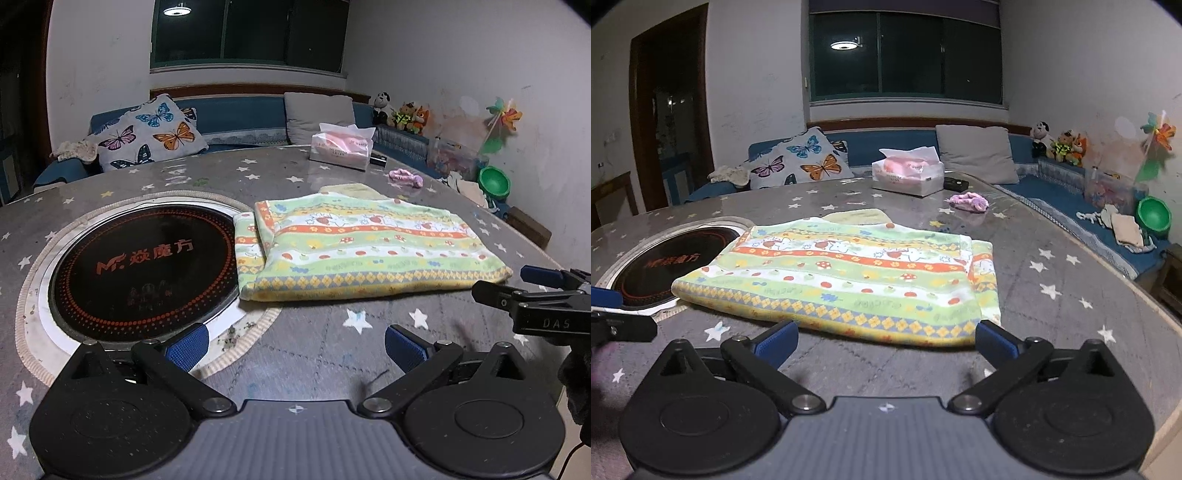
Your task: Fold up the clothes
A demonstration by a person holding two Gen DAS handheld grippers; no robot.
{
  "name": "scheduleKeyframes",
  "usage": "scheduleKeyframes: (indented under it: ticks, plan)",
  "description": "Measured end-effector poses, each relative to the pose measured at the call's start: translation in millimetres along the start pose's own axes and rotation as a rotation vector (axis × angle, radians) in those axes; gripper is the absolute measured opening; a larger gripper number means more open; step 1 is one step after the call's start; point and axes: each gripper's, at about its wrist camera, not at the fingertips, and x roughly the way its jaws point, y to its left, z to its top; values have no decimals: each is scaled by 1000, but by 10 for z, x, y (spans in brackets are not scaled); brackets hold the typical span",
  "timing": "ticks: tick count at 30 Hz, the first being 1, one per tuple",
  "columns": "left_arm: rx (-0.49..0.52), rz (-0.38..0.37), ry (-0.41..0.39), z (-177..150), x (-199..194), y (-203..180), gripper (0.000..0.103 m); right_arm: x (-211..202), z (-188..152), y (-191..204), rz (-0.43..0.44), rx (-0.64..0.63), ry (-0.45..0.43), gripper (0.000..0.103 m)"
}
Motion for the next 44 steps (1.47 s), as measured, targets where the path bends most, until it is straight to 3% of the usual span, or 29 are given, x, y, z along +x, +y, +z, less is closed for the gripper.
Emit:
scheduleKeyframes:
  ticks: [10, 44]
  plan:
    - [2, 24, 10, -59, -43, -36, 103, -59, -63, 50, -33, 23, 21, 103]
    - [39, 29, 14, -133, -115, -175, 103, -105, -144, 160, -21, 62, 58, 103]
